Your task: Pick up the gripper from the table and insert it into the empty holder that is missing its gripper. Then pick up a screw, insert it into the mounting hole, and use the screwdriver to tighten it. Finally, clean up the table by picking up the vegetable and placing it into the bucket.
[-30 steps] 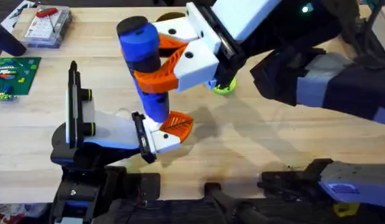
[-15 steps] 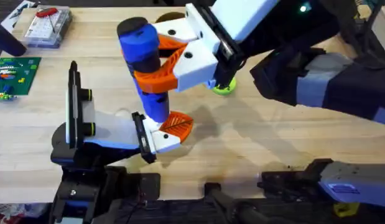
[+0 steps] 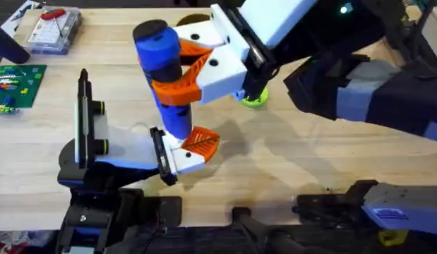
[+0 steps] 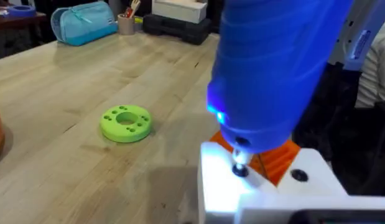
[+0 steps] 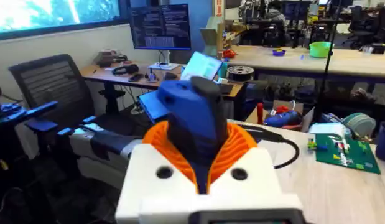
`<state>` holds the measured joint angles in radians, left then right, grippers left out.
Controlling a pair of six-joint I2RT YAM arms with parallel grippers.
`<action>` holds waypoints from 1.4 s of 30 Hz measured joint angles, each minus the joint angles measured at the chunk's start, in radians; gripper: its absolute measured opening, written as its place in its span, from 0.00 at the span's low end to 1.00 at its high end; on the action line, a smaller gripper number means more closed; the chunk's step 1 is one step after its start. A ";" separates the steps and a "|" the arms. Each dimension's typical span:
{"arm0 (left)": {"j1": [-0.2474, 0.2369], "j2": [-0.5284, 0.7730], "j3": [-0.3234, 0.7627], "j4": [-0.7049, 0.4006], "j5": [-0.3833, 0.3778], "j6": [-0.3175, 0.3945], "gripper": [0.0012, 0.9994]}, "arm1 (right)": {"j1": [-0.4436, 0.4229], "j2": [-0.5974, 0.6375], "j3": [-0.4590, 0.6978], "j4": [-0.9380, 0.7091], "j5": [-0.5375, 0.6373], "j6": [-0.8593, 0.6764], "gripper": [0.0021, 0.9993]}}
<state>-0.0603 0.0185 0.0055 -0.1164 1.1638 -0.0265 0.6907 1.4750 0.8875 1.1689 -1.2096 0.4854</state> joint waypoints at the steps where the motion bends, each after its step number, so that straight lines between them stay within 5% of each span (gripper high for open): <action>1: 0.000 0.000 0.000 0.000 0.000 0.000 0.01 | 0.000 0.000 0.000 -0.001 0.000 0.000 0.04; 13: 0.000 0.000 0.005 0.006 0.002 0.003 0.01 | -0.006 0.014 0.059 -0.039 -0.054 0.011 0.04; 25: 0.000 0.000 0.005 -0.007 -0.002 0.000 0.01 | -0.148 -0.005 0.742 -0.543 -0.110 -0.052 0.04; 35: 0.000 0.000 0.005 -0.007 -0.002 0.000 0.01 | -0.161 0.011 0.775 -0.730 -0.200 -0.121 0.04; 42: 0.000 0.000 0.005 -0.007 -0.002 0.000 0.01 | -0.226 0.056 0.770 -1.211 -0.150 -0.354 0.04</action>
<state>-0.0601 0.0185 0.0109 -0.1234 1.1619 -0.0267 0.4650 1.5305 1.6580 -0.0425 -1.3593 0.1318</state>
